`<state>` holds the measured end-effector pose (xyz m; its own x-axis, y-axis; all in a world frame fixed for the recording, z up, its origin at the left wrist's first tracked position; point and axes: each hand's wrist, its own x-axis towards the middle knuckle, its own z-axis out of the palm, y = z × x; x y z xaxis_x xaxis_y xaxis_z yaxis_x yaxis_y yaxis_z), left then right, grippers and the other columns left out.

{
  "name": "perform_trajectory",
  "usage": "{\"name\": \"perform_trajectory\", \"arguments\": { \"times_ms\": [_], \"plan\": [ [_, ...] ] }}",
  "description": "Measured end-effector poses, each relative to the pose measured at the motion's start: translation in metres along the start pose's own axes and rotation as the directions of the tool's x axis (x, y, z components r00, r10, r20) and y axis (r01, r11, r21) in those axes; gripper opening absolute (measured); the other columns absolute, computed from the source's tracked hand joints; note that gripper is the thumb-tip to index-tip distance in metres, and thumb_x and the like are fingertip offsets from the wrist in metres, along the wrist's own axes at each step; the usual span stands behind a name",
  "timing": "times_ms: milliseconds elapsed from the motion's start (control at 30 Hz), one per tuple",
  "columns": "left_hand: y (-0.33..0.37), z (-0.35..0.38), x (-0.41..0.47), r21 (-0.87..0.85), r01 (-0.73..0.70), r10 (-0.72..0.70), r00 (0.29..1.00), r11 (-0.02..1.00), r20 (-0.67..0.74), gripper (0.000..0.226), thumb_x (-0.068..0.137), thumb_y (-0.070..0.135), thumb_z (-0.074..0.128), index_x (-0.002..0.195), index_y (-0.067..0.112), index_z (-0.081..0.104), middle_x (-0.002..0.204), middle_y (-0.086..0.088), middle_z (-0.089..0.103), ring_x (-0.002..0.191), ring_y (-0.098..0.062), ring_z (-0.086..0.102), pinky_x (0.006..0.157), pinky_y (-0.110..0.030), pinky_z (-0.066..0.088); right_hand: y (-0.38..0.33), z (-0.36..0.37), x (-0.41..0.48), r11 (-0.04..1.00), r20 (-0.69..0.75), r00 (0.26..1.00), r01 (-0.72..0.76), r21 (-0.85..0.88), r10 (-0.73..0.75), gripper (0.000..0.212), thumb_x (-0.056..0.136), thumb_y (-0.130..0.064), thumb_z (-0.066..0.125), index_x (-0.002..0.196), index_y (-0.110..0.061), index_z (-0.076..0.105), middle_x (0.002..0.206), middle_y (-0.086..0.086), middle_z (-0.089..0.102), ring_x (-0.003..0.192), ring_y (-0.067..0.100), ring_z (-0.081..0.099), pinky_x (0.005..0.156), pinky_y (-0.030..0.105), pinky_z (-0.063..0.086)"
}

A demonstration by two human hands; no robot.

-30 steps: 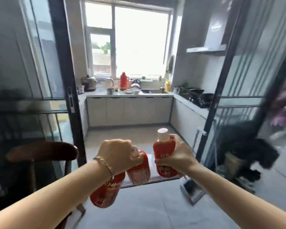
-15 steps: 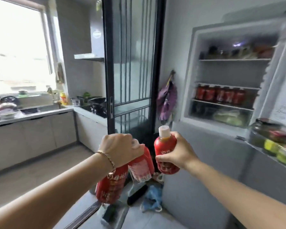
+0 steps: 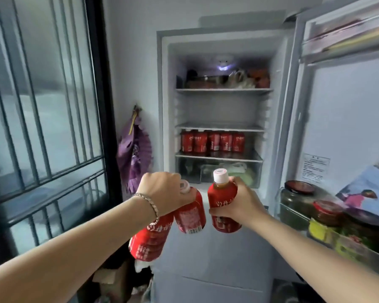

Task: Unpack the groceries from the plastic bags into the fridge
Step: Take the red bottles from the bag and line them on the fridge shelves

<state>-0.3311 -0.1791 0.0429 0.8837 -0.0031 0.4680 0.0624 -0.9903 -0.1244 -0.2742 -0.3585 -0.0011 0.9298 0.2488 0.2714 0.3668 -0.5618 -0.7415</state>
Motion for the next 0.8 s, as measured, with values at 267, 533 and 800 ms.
{"name": "perform_trajectory", "arguments": {
  "times_ms": [267,533,800],
  "plan": [
    [0.017,0.073,0.138,-0.065,-0.095,0.095,0.995,0.993,-0.002,0.049,0.084,0.067,0.037,0.077,0.021,0.054,0.065,0.009,0.051,0.067,-0.014,0.055,0.066,-0.026,0.044,0.070,-0.003,0.131,0.989,-0.222,0.967,-0.109,0.098,0.128,0.073,0.058,-0.029,0.088,0.115,-0.024,0.044,0.105,-0.007,0.056,0.097,0.017,0.055,0.084,0.031,0.044],
    [0.025,0.129,0.283,-0.043,-0.066,0.061,0.992,0.997,-0.108,0.048,0.083,0.067,0.038,0.068,0.022,0.047,0.063,0.009,0.049,0.067,-0.016,0.051,0.065,-0.027,0.039,0.120,-0.009,0.317,0.990,-0.438,0.895,-0.026,0.141,0.086,0.079,0.062,-0.030,0.083,0.129,-0.018,0.044,0.108,0.001,0.061,0.091,0.021,0.059,0.083,0.034,0.049],
    [0.012,0.163,0.369,-0.032,-0.042,0.037,0.988,0.999,-0.147,0.048,0.081,0.069,0.037,0.072,0.025,0.052,0.064,0.010,0.052,0.066,-0.012,0.053,0.066,-0.024,0.042,0.142,0.010,0.423,0.992,-0.308,0.946,-0.072,0.101,0.100,0.073,0.062,-0.037,0.083,0.120,-0.019,0.044,0.099,-0.004,0.057,0.088,0.019,0.058,0.077,0.031,0.047]
  ]
}}
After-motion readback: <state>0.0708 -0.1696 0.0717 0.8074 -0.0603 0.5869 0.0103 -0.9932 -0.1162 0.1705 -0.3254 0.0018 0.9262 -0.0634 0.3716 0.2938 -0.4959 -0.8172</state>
